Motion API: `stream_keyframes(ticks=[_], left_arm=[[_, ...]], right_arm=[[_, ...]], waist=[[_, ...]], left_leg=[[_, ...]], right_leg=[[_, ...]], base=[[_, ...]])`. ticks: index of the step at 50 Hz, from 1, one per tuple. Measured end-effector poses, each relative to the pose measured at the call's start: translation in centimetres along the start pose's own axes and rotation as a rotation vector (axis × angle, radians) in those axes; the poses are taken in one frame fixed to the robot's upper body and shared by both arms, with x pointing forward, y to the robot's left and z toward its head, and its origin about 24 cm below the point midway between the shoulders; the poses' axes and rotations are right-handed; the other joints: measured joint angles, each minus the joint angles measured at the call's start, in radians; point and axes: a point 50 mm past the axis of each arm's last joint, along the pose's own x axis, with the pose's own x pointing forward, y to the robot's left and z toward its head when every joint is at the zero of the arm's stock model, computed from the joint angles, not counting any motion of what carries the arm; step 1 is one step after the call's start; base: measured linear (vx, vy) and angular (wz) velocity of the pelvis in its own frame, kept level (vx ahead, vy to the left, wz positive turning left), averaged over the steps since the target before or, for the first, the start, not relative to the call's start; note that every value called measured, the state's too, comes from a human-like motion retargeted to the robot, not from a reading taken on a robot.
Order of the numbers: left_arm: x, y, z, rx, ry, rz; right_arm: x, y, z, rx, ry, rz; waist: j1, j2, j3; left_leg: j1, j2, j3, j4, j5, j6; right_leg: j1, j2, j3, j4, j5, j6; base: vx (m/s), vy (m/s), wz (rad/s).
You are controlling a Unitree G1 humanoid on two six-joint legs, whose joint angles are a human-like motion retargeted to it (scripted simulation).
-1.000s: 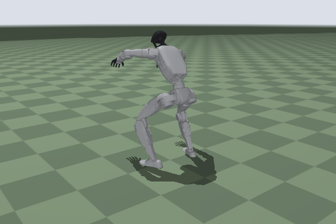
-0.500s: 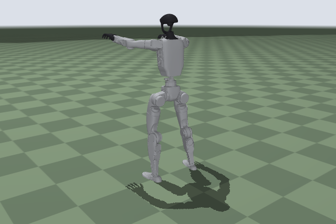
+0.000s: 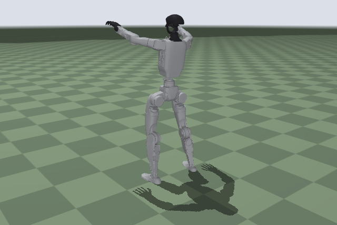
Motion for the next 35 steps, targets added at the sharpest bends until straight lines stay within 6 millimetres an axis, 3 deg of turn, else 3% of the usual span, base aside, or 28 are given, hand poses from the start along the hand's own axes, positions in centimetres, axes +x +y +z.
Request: stream_keyframes(ticks=[11,22,29,35], left_arm=[[0.0,-0.3,0.6,-0.043,-0.027,-0.039],[0.0,0.4,1.2,-0.037,-0.063,-0.039],[-0.1,3.1,1.1,-0.041,-0.071,0.061],[-0.9,7.8,0.6,0.029,-0.079,0.206]], right_arm=[[-0.2,-0.4,-0.5,0.042,0.018,0.003],[-1.3,-0.8,-3.2,0.095,0.096,-0.012],[-1.7,-2.8,-4.1,0.129,0.135,-0.116],[-1.7,-6.2,-3.5,0.184,0.125,-0.259]], waist=[[-0.010,0.007,0.001],[-0.033,0.004,0.063],[-0.054,0.015,0.226],[-0.053,0.013,0.425]], left_leg=[[-0.009,0.006,-0.002,0.005,-0.003,0.001],[-0.101,0.005,-0.036,0.030,0.012,0.009],[-0.206,0.012,-0.063,0.140,-0.016,0.042],[-0.386,0.037,-0.073,0.480,-0.163,0.062]], right_leg=[[-0.005,0.006,-0.004,0.001,-0.006,-0.001],[-0.082,0.003,-0.023,0.035,-0.006,-0.001],[-0.180,-0.008,-0.024,0.153,-0.037,-0.011],[-0.375,-0.049,0.027,0.509,-0.198,-0.038]], base=[[0.00,0.00,0.00],[-0.04,0.00,0.07],[-0.16,0.01,0.10],[-0.21,0.03,-0.16]])
